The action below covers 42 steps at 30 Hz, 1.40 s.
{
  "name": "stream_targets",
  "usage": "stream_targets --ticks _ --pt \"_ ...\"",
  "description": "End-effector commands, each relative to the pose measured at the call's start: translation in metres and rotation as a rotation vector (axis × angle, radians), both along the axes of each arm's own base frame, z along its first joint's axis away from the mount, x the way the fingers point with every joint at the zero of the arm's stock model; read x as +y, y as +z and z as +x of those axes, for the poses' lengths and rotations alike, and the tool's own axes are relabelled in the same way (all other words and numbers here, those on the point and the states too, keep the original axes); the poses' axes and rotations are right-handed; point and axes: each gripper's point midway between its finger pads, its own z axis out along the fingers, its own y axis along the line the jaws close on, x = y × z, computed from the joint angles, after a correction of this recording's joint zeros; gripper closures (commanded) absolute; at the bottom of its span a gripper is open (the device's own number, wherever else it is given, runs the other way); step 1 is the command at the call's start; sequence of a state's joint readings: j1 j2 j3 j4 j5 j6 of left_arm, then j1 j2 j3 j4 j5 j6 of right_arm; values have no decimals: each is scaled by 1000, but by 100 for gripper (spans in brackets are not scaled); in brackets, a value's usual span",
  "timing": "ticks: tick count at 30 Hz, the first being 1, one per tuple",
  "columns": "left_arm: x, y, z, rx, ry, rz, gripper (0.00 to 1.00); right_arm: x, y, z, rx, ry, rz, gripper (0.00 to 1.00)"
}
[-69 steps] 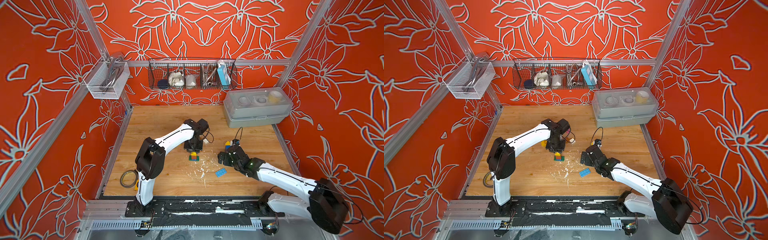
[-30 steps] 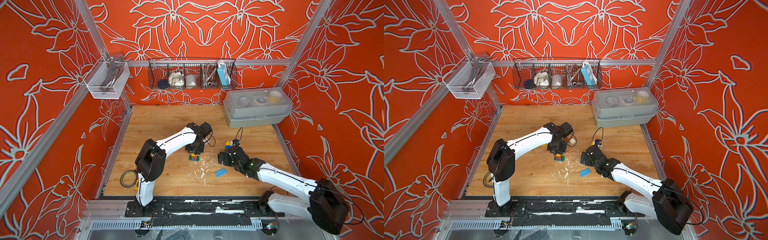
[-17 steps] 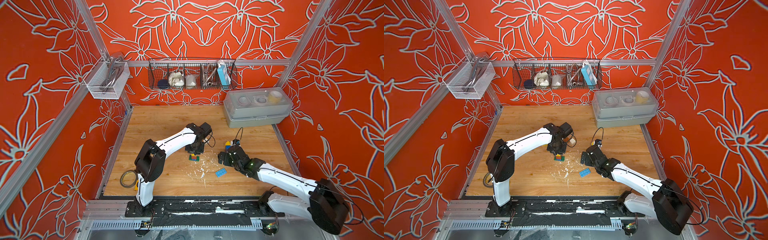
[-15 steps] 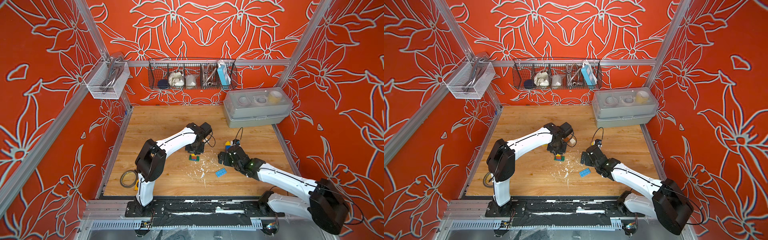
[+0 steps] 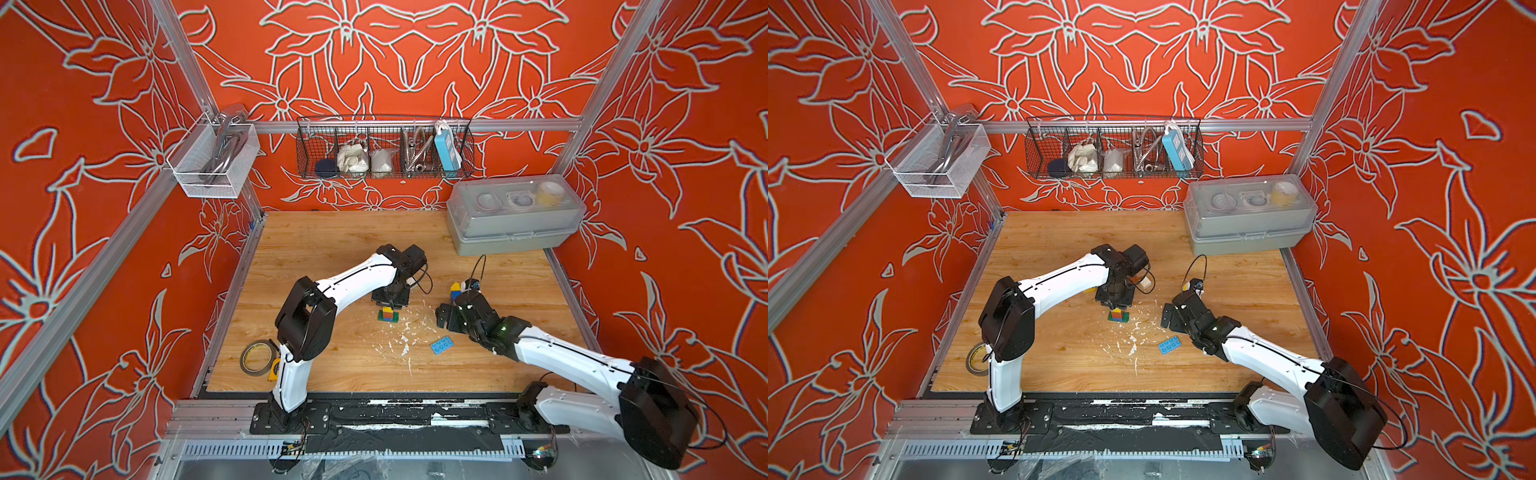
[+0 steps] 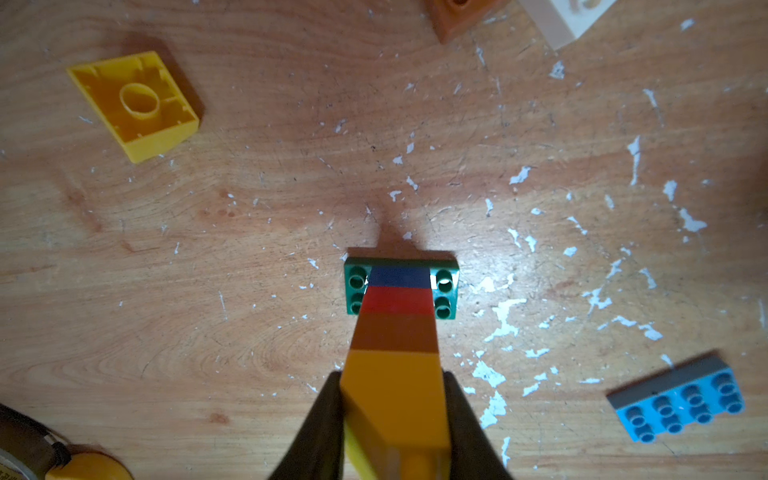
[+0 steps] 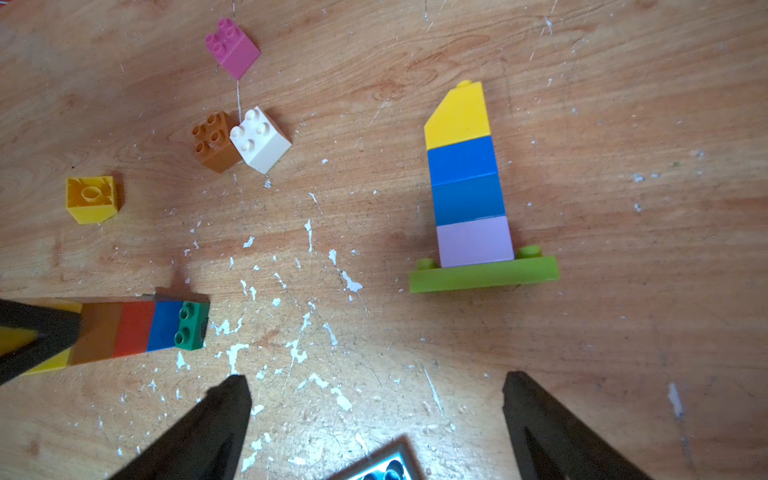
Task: Assemble the number 1 with lego
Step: Assemble the lego brick with the lego brick.
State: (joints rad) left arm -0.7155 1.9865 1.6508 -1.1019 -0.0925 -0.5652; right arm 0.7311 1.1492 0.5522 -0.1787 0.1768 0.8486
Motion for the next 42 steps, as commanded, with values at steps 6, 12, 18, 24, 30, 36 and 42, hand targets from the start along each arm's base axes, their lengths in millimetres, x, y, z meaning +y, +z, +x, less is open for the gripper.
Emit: stream_targets --ticks 6,12,18,24,30,36,42 --pt "10 -52 -18 131 -7 106 100 -4 -2 -1 2 -10 1 0" --pt "10 -51 -16 121 -2 107 100 -4 -3 -1 2 -9 1 0" --pt "11 -39 -11 84 5 111 77 -5 -3 -1 4 -13 0 0" --pt "11 -25 -4 51 7 114 52 -5 -3 -1 3 -17 1 0" --pt "12 -10 2 15 12 115 19 -5 -2 -1 3 -17 2 0" --pt "12 7 5 -48 38 85 1 -6 -2 -1 3 -18 2 0" --pt "5 14 -2 -153 50 -23 1 -6 -2 -2 2 -18 5 0"
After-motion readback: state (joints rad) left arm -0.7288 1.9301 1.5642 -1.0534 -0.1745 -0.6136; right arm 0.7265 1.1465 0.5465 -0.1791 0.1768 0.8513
